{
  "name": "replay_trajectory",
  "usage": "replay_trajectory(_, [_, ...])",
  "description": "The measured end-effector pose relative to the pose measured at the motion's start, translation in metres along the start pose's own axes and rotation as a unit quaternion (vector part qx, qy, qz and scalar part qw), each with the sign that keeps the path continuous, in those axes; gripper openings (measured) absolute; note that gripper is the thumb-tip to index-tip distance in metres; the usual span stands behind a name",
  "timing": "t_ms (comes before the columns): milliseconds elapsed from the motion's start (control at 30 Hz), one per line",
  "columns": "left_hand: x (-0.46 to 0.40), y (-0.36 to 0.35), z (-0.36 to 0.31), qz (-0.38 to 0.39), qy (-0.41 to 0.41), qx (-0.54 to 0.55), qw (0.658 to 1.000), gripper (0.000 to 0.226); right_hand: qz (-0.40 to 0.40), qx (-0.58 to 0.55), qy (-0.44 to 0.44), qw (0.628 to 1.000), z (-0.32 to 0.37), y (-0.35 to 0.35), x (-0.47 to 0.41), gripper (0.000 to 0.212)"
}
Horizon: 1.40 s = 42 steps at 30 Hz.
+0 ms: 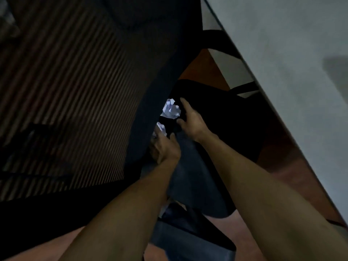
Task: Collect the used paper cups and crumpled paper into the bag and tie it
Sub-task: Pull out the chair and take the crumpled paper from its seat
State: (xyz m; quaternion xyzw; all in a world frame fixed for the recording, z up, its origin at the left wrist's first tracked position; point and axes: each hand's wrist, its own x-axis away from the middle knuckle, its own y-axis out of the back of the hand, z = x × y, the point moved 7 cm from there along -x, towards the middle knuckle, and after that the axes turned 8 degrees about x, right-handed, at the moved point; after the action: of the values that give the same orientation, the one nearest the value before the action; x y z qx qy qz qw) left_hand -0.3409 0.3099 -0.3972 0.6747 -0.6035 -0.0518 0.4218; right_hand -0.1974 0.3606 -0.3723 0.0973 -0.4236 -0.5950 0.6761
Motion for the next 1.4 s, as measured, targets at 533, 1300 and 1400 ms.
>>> replay_trajectory(533, [0.032, 0.038, -0.034, 0.107, -0.126, 0.076, 0.983, 0.061, -0.127, -0.100, -0.073, 0.984, -0.019, 0.037, 0.064, 0.006])
replay_trajectory(1300, [0.312, 0.130, -0.335, 0.351, -0.459, 0.008, 0.816, 0.053, -0.561, -0.089, -0.289, 0.770, 0.007, 0.262, 0.498, 0.034])
replay_trajectory(1400, [0.348, 0.097, -0.370, 0.361, -0.499, -0.013, 0.788, 0.049, -0.575, -0.093, -0.295, 0.758, -0.017, 0.292, 0.519, 0.038])
